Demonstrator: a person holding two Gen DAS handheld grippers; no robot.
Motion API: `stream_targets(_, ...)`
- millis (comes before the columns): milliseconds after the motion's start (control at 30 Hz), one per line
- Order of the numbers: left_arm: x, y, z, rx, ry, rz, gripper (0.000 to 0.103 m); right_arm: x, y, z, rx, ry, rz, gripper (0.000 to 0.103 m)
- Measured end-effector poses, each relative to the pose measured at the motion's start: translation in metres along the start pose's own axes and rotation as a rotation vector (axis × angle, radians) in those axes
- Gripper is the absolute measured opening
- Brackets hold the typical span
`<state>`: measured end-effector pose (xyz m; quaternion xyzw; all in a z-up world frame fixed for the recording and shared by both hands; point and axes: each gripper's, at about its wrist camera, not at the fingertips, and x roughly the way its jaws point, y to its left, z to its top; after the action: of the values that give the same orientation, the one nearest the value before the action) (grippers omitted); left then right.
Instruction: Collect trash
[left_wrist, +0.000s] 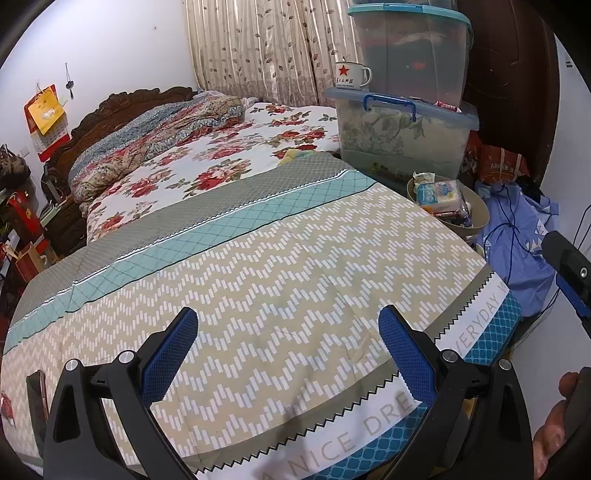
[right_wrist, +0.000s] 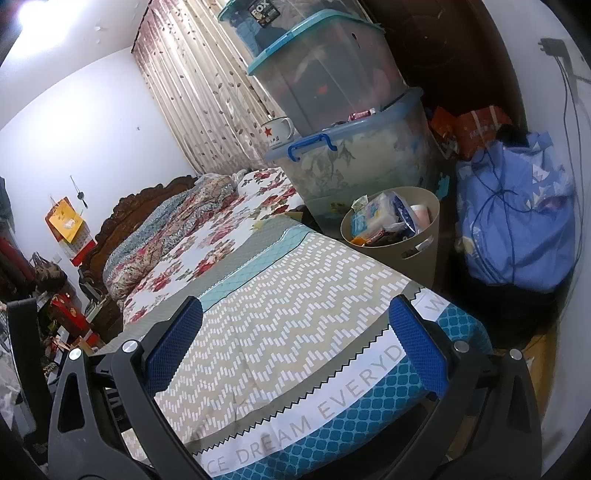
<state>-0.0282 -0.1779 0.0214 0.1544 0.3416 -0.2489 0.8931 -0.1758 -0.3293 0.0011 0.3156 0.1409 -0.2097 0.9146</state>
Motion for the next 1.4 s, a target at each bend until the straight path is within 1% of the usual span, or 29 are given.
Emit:
stream_targets(133,-0.0029,-0.0014,0.0002,0.006,-0.016,0.013,0.094,-0.0023,-0.0011,0.0008,0.002,-0.016,0.011,0.1)
stream_targets(267,-0.0053,-0.0027,0.0004,0.012,-0.03,0.037,0.094,-0.0009,-0.0016,0.0014,0.002,-0.01,0.013,0.1)
stream_targets(533,-0.0026,0.0002,0.0004,0.006,-0.013,0.052,0.094,0.0011,-0.0027,0.0031,0.0,0.003,0.011,0.1)
stream_targets(1400,-0.0018,0.0039,-0.0037,0.008,-0.002,0.057,0.094,0.0054,-0.0043,0.0006,0.003,0.015,0.01,0.1)
